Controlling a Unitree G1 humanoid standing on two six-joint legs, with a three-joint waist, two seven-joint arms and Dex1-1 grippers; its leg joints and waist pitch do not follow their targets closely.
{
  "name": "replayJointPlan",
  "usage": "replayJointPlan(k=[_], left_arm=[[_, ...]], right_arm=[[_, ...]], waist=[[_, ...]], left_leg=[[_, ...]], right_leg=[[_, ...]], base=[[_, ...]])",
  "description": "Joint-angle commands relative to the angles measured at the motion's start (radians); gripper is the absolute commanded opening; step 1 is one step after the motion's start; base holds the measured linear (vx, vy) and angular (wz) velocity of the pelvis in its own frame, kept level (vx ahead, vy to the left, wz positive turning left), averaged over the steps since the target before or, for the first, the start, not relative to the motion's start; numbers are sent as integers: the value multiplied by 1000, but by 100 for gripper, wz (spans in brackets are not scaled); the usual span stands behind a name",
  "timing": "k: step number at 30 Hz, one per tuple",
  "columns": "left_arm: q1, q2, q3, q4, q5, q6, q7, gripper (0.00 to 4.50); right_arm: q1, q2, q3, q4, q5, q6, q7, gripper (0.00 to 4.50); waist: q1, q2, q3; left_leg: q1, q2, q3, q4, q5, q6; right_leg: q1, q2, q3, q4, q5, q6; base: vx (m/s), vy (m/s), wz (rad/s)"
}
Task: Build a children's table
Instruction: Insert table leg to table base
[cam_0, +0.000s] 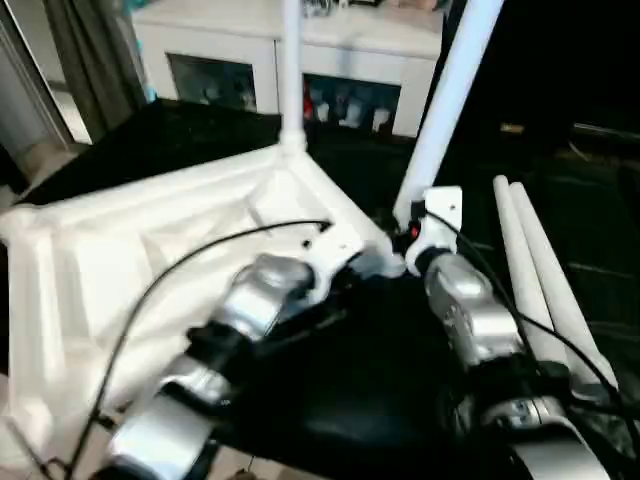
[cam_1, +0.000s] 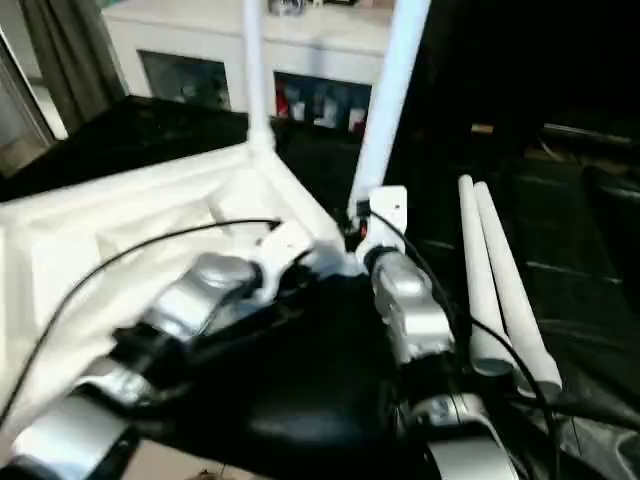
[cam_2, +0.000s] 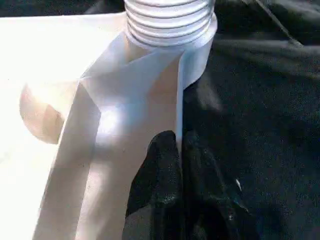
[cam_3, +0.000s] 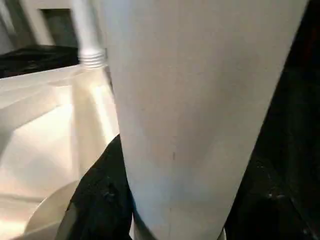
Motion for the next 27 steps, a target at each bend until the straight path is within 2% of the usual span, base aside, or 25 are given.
replayJointPlan(k=[1,5,6,8,9,13,18,22,24,26,27], left_arm=[[-39,-4,70,32,10,-3,114,0],[-69,-37,76,81,19,-3,155,0],[-74,-41,77,89,19,-4,159,0],[-80,-44,78,102,19,-7,166,0],[-86,-46,79,112,17,-9,171,0],[-90,-47,80,120,15,-10,176,0],[-107,-46,94,167,15,-32,186,0],[-106,-39,97,167,14,-34,185,0],[-109,-36,99,169,14,-39,184,0],[-111,-35,99,173,15,-43,182,0],[-114,-35,102,179,16,-51,178,0]], right_arm=[[62,9,-61,165,9,73,-75,188],[34,42,-73,197,8,66,-94,188],[29,49,-76,201,10,61,-95,188],[22,53,-77,214,11,52,-102,188],[15,57,-76,222,11,45,-112,188],[10,60,-75,229,10,40,-119,188],[-19,61,-66,270,-33,7,-115,188],[-21,69,-62,247,-23,-13,-85,188],[-24,72,-61,235,-19,-18,-70,244],[-27,75,-66,232,-14,-23,-61,261],[-32,78,-73,230,-12,-34,-50,267]], waist=[[-3,2,-41],[-3,4,-42],[-3,5,-42],[-1,5,-42],[0,8,-43],[-2,7,-42],[-4,5,-39],[-3,4,-39],[-3,3,-38],[-3,2,-38],[-5,3,-42]], left_leg=[[15,50,-29,-101,-416,-40],[13,51,-28,-103,-405,-36],[19,51,-27,-101,-421,-38],[15,52,-28,-104,-415,-37],[16,53,-29,-105,-411,-38],[17,54,-28,-109,-424,-41],[18,54,-29,-111,-441,-39],[18,55,-29,-112,-443,-33],[17,55,-29,-114,-446,-31],[18,55,-29,-114,-448,-28],[13,53,-30,-113,-437,-25]], right_leg=[[13,-75,34,-93,-408,-149],[16,-75,34,-90,-382,-154],[10,-74,34,-93,-392,-155],[16,-75,34,-93,-380,-155],[16,-75,34,-92,-365,-156],[17,-74,32,-93,-345,-163],[14,-77,33,-99,-387,-156],[12,-78,34,-102,-409,-148],[12,-78,34,-104,-423,-143],[11,-79,35,-105,-431,-142],[14,-79,35,-103,-418,-143]], base=[[0,0,0],[0,0,0],[0,0,0],[0,0,0],[0,0,0],[0,0,0],[0,0,0],[0,0,0],[0,0,0],[0,0,0],[0,0,0]])
